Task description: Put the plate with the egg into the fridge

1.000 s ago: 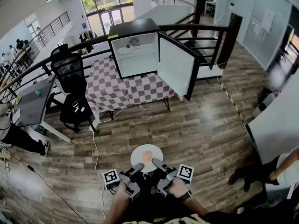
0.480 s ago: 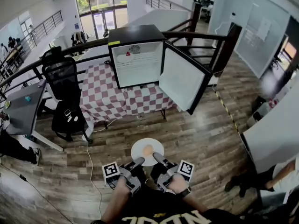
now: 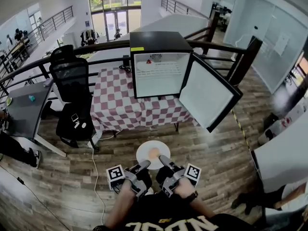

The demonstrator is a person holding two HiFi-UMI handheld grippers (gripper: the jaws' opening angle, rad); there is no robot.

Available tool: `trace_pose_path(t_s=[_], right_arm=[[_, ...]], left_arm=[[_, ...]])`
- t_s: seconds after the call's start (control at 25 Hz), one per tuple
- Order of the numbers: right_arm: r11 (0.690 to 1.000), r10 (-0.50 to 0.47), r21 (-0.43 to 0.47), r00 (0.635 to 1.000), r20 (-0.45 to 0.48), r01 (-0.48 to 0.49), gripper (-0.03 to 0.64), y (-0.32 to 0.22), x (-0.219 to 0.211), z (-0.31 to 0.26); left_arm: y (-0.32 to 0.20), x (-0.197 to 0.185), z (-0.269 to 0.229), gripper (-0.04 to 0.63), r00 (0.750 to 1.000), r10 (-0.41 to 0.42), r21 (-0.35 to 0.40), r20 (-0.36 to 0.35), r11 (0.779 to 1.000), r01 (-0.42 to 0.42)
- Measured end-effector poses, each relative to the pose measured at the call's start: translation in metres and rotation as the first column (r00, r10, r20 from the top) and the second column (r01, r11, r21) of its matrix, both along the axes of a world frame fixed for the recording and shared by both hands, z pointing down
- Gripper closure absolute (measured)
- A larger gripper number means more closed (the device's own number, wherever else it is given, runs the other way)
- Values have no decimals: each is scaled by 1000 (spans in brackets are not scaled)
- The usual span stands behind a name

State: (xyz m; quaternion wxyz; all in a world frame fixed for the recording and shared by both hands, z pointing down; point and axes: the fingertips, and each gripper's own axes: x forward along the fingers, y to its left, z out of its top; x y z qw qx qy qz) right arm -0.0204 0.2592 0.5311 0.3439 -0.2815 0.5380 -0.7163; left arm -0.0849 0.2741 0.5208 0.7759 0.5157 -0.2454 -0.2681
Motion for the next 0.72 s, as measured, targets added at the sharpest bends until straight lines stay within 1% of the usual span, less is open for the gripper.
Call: trace_pose_path(t_s=[0.16, 0.28, 0.4, 0.56, 0.72], right_arm=[[1000, 4, -22, 1000, 1, -4, 531, -19, -10, 10], [999, 8, -51, 1000, -11, -8, 531, -29, -9, 17], [997, 12, -70, 1000, -5, -12, 531, -46, -10, 20], [997, 0, -82, 1000, 18, 2, 529, -85, -11, 25], [997, -23, -69, 999, 36, 25, 529, -132, -5, 18]], left_arm=[[-19, -11, 9, 554, 1000, -6, -20, -6, 1000, 6], [-29, -10, 16, 554, 1000, -2, -49, -18, 999, 1], [-47, -10, 22, 554, 1000, 0, -67, -15, 998, -1], [-83, -10, 26, 554, 1000, -23, -78, -5, 997, 23], [-130, -3, 21, 554, 999, -43, -65, 10, 997, 44]])
